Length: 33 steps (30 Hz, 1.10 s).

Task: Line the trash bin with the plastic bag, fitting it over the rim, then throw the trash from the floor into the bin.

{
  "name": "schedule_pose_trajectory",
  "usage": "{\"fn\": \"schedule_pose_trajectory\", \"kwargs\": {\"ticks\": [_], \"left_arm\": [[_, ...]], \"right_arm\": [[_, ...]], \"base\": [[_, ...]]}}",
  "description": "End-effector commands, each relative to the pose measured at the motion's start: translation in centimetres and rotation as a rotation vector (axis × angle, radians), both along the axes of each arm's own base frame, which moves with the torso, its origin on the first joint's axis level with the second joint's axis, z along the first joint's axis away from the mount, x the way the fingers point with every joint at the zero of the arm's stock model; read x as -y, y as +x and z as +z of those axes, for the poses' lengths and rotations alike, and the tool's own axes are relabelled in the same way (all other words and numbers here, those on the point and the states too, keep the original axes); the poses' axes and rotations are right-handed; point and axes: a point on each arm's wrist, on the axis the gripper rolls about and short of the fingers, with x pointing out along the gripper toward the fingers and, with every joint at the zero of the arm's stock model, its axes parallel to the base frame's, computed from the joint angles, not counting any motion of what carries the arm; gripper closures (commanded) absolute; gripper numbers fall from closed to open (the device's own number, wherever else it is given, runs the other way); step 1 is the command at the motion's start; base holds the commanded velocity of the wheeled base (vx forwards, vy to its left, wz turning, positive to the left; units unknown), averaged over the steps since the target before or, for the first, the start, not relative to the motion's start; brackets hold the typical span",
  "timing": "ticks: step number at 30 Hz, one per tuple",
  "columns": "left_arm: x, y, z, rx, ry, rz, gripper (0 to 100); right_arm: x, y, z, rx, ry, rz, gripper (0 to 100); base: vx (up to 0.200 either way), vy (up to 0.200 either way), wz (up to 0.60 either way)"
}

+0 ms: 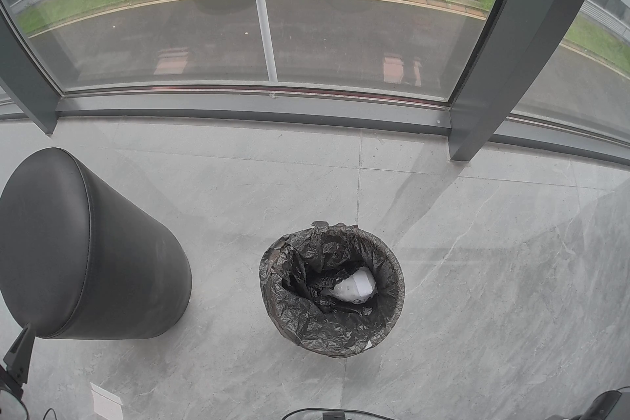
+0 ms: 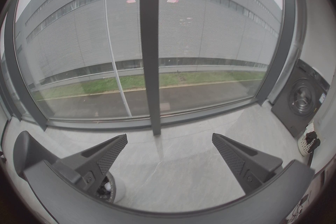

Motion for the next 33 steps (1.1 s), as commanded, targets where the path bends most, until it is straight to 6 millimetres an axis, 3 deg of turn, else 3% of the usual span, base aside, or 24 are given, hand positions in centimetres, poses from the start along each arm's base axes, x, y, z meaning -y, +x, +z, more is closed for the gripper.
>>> {"fn": "schedule_pose_trajectory", "kwargs": {"ticks": [1,10,22,27,33], "left_arm": [[-0.3,-2.9,-1.4,0.098,-0.023,0.109,0],[-0.2,-3.4,-3.1,0.111,-0.015,0.145,0],[-0.1,-2.4,-4.9,0.074,-0.028,0.152,0],[0.0,-1.9,-5.5,0.100,-0.024,0.155,0],[0.0,-1.6,-6.2,0.075,0.007,0.152,0]], "right_arm": [[1.8,-5.5,-2.2,0.131,-0.022,-0.108,0],[2.1,-7.3,-5.8,0.135,-0.037,-0.136,0],[2.2,-9.4,-9.7,0.186,-0.078,-0.158,0],[1.8,-10.0,-10.4,0.198,-0.124,-0.243,0],[1.5,-10.6,-11.4,0.235,-0.162,-0.202,0]], "base": [[0.000,0.000,0.00],[0.000,0.000,0.00],[0.000,0.000,0.00],[0.000,0.000,0.00],[0.000,0.000,0.00]]}}
